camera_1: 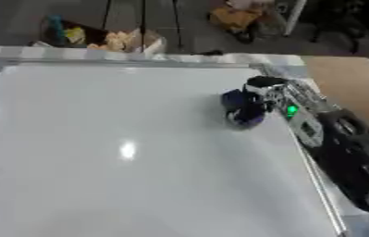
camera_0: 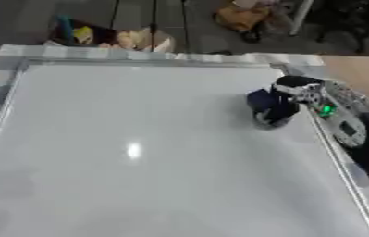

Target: Wipe the whiteboard clean with a brush.

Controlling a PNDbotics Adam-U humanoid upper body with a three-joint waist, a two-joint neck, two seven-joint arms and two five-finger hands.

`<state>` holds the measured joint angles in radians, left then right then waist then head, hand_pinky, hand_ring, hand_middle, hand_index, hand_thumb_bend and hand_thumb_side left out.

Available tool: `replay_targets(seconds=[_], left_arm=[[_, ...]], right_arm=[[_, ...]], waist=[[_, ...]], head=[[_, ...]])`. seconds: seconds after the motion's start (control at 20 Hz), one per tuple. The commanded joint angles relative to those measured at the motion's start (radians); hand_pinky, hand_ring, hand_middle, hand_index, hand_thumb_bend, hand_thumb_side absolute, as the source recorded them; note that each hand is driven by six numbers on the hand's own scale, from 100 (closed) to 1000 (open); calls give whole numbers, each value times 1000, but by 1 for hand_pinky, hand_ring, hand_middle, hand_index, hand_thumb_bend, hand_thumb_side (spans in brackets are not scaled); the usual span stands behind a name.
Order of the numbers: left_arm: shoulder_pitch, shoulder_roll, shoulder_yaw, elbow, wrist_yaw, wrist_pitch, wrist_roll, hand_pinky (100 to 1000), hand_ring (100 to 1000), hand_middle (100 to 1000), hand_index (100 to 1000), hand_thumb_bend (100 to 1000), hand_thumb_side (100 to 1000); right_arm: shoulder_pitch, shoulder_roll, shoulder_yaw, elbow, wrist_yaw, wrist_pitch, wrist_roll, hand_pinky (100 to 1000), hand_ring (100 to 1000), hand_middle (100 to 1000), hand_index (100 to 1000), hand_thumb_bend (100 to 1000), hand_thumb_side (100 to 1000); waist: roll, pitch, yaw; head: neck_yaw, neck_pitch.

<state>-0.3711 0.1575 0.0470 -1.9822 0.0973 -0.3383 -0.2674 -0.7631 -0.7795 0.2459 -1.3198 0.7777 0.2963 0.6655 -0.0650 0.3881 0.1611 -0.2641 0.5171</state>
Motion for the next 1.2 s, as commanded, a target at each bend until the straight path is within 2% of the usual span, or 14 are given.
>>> replay_targets(seconds=[0.05, 0.75, 1.2], left_arm=[[-11, 5, -4, -18, 5, 2, -1, 369, 713, 558, 610, 102, 941], [-10, 4, -4, -18, 3, 3, -4, 368, 714, 558, 608, 101, 941], [-9, 4, -4, -18, 2, 3, -5, 368, 714, 558, 607, 101, 942]], right_arm=[[-22, -19, -4, -20, -26, 0, 7, 458, 559, 249, 424, 100, 515], [-28, -11, 5, -60, -78, 21, 2, 453, 550, 239, 419, 100, 510], [-20, -12, 5, -37, -45, 22, -8, 456, 556, 247, 424, 100, 514]], waist=[[1, -26, 1], [4, -25, -3], [6, -25, -4]], head=[[-3, -6], [-4, -6], [-6, -9]])
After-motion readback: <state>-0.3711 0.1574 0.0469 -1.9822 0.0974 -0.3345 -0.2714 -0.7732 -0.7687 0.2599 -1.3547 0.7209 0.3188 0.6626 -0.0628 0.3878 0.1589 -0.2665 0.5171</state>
